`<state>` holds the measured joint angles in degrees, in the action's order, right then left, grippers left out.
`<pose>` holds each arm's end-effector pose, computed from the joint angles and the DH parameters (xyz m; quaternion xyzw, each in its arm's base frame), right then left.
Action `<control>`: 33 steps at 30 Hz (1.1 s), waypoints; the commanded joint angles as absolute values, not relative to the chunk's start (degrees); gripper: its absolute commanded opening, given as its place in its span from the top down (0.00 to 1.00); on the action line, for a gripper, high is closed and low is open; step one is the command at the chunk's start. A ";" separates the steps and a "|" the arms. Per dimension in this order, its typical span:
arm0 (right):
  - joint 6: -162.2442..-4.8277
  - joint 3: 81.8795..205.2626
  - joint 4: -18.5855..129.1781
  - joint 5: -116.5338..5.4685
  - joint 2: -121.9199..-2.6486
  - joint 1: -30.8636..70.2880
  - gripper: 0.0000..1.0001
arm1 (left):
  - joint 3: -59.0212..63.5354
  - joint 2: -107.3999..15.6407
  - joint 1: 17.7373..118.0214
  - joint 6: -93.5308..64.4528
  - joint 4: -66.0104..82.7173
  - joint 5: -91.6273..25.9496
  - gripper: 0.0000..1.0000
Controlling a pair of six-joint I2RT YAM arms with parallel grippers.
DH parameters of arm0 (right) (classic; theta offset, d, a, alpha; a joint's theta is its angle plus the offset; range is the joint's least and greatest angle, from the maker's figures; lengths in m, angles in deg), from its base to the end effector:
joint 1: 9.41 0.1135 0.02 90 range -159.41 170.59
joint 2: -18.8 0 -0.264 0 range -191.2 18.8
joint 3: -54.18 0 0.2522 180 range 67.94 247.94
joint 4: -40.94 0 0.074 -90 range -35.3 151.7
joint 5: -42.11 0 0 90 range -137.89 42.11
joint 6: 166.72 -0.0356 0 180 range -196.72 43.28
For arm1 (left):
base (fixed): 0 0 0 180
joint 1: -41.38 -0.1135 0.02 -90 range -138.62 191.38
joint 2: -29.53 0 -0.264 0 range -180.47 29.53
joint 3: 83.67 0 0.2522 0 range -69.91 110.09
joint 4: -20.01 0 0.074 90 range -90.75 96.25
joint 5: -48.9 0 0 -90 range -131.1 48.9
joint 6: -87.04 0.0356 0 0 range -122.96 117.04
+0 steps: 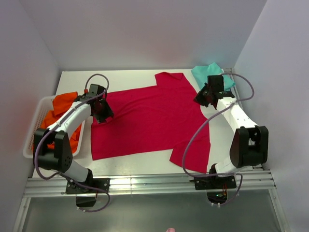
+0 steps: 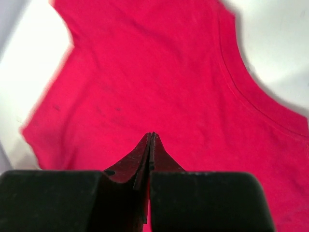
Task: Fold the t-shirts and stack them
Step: Flatten the tshirt out
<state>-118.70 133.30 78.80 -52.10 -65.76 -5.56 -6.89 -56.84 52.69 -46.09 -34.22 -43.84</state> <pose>0.3248 0.0245 0.2773 0.2859 0.8719 0.1853 0.3517 0.2948 -0.0572 0.2366 -0.2721 0.9350 -0.0829 0.2120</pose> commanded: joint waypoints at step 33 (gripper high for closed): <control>-111.79 124.54 80.37 -58.35 -80.87 -4.05 1.00 | 34.33 -100.03 49.73 -37.77 -37.52 -49.63 0.48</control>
<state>-112.84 126.61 79.41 -60.93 -82.76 -3.61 33.46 -98.94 50.68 -39.56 -38.04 -48.91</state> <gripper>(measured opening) 0.005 0.519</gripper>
